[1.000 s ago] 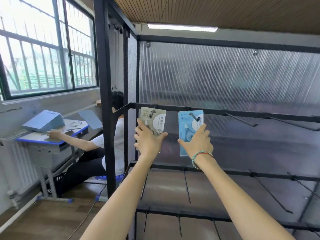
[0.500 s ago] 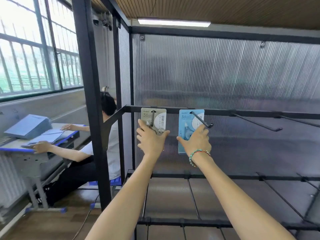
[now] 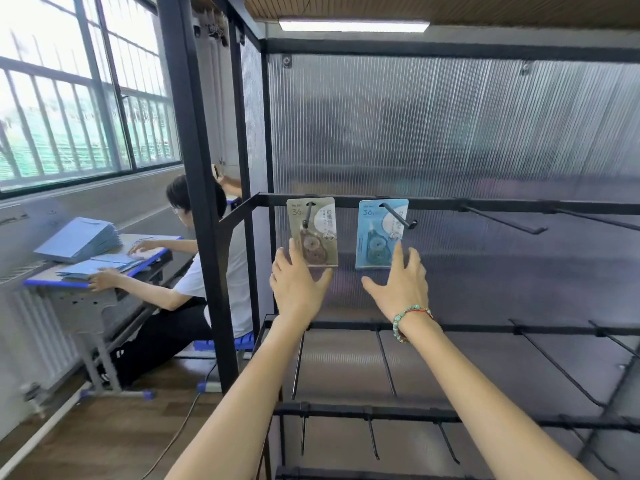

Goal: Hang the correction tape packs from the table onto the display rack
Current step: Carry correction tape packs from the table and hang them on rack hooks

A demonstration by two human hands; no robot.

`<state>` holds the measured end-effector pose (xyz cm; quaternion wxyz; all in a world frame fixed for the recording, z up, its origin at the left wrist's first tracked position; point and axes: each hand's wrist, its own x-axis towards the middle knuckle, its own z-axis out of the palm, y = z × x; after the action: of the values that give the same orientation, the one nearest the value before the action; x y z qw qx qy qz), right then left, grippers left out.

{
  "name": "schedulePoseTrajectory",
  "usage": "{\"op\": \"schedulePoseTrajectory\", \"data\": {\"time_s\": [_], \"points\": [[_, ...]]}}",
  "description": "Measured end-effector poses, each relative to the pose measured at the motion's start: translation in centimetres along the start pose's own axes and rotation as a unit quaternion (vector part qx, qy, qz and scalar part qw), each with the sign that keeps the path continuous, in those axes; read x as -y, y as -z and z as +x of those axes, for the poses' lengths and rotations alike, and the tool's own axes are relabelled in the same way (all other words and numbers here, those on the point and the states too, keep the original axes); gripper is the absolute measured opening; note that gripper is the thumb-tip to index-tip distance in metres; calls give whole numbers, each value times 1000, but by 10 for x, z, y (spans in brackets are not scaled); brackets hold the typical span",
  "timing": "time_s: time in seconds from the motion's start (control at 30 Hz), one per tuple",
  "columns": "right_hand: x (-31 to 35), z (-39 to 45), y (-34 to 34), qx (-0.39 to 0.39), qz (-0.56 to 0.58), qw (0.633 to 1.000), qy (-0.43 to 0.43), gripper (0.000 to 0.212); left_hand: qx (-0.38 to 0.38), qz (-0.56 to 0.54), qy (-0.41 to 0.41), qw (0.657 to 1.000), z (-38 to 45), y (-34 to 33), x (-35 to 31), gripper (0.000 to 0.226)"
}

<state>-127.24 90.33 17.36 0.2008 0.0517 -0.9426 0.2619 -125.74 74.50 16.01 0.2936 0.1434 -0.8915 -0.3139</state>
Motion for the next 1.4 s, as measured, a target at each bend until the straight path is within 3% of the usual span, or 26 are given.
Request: {"op": "schedulePoseTrajectory", "data": {"time_s": [0.13, 0.33, 0.57, 0.83, 1.23, 1.4], "points": [[-8, -29, 5, 56, 27, 996, 60, 83, 20, 31, -61, 997, -39, 12, 6, 79], [-11, -78, 17, 104, 74, 983, 132, 77, 4, 40, -77, 996, -104, 37, 11, 75], [23, -143, 21, 154, 88, 958, 227, 74, -36, 92, -23, 995, -181, 95, 44, 76], [133, -234, 0, 215, 105, 903, 357, 76, -110, 190, 103, 970, -255, 224, 129, 74], [353, -486, -41, 300, 155, 779, 528, 74, -217, 313, 288, 879, -463, 473, 262, 69], [418, -592, -47, 346, 173, 714, 584, 73, -228, 363, 404, 808, -565, 545, 298, 70]]}}
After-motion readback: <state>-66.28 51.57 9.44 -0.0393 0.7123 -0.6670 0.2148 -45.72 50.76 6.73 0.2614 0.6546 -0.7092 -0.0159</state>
